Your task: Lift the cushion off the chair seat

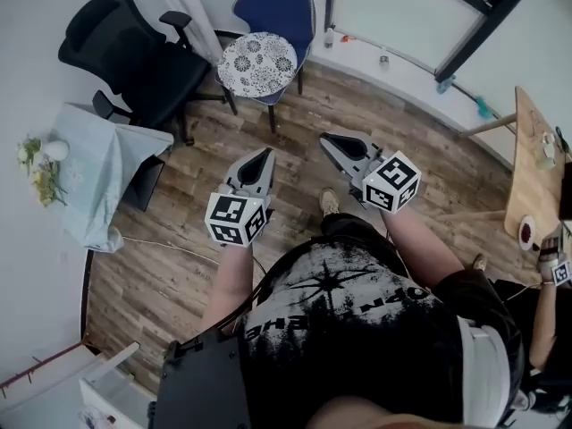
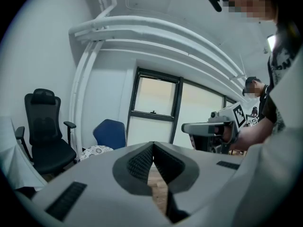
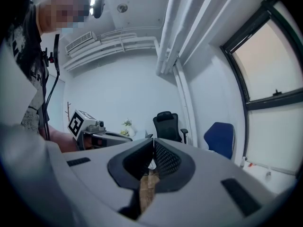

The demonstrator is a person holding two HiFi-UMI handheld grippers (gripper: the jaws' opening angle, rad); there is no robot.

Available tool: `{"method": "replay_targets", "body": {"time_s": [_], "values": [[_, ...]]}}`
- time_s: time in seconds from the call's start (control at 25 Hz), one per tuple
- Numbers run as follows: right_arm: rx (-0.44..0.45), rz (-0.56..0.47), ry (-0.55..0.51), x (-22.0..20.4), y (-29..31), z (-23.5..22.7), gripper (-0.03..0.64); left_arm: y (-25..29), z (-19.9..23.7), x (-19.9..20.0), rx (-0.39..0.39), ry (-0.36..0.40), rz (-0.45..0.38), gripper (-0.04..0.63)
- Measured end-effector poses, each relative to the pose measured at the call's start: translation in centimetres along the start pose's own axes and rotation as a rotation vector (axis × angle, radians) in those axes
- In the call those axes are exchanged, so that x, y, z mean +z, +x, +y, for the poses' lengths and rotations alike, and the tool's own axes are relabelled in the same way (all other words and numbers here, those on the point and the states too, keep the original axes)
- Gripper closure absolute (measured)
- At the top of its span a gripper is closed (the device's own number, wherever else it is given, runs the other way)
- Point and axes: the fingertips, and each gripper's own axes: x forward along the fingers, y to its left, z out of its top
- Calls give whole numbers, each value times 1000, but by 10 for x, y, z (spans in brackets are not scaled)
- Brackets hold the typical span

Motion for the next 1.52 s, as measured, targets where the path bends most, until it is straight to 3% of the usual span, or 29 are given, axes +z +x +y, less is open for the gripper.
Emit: {"method": "replay_targets", "body": {"time_s": [0.6, 1.12, 1.52], "values": [[121, 74, -38, 15, 72, -88, 598, 79, 59, 29, 105, -59, 0, 583], [174, 79, 9, 20, 105, -178, 598, 155, 93, 44, 191, -36, 15, 583], [204, 85, 31, 12, 114, -210, 598, 181, 105, 55, 234, -31, 3, 583]]}}
